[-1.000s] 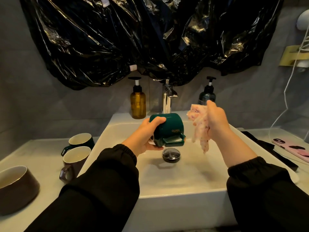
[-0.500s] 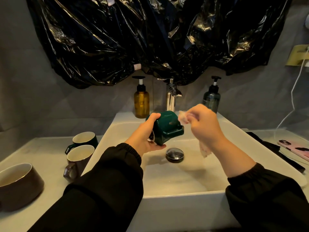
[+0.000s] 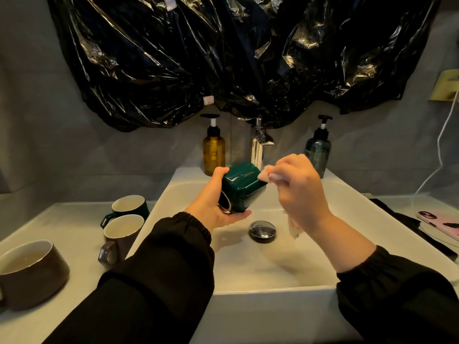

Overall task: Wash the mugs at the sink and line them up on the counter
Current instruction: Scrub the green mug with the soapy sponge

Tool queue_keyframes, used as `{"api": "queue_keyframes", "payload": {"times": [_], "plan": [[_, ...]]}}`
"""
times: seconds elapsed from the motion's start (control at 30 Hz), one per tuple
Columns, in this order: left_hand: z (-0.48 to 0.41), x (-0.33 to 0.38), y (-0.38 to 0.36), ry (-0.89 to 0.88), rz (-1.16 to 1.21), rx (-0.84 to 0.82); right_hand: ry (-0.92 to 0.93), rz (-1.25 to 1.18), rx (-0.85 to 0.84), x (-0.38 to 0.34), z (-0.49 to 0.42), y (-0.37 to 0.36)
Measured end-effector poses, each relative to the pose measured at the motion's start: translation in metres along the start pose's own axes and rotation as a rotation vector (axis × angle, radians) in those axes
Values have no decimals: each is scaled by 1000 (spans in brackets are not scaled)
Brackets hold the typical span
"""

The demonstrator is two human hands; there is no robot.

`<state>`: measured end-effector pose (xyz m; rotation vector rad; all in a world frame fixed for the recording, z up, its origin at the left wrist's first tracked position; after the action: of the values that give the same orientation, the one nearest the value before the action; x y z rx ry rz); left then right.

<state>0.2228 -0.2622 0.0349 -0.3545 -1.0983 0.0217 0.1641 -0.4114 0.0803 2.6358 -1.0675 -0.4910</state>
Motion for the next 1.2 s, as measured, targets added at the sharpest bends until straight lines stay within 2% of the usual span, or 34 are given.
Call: {"api": "queue_keyframes", "payload": {"times": [0.07, 0.17, 0.23, 0.27, 0.37, 0.4, 0.5, 0.63, 0.7, 0.8, 0.93, 1.03, 1.1, 1.2], "plan": [[-1, 0, 0, 2, 27, -6, 21, -30, 52, -5, 0, 2], [0, -2, -6, 19, 67, -80, 227, -54, -140, -31, 7, -14], [3, 2, -7, 7, 89, -109, 229, -44, -154, -28, 5, -16], [3, 4, -6, 1, 101, -98, 135, -55, -79, -18, 3, -13], [2, 5, -3, 0, 158, -66, -344, -159, 155, 19, 1, 5], [2, 4, -3, 5, 178, -70, -403, -194, 190, 23, 2, 7], [2, -1, -10, 39, 200, -115, -271, -279, 186, 5, 2, 0], [4, -4, -14, 80, 208, -188, -74, -197, 32, -12, 4, -20], [2, -2, -10, 70, 189, -164, -91, -155, 37, -3, 3, -19], [-4, -1, -4, 76, 211, -112, -264, -107, 139, 14, 5, -8], [-2, -4, -10, 78, 234, -135, -19, -90, -4, -9, 6, -19], [1, -2, -11, 24, 191, -109, -14, -13, -59, -6, 5, -24], [0, 2, -7, -46, 143, -59, -108, 35, -53, 5, 6, -22], [-2, 10, -1, -178, 25, -2, -457, -126, 152, 28, 5, -3]]}}
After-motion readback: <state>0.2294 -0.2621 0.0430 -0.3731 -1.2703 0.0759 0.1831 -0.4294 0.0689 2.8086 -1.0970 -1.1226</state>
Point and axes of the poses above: each hand's wrist, its own z-axis away from the middle knuckle, its own y-axis out of the back of the hand, x = y × z, the point moved 4 cm from there along -z, towards the middle knuckle, and after that the axes turned 14 degrees about -z, right-handed, at the moved point
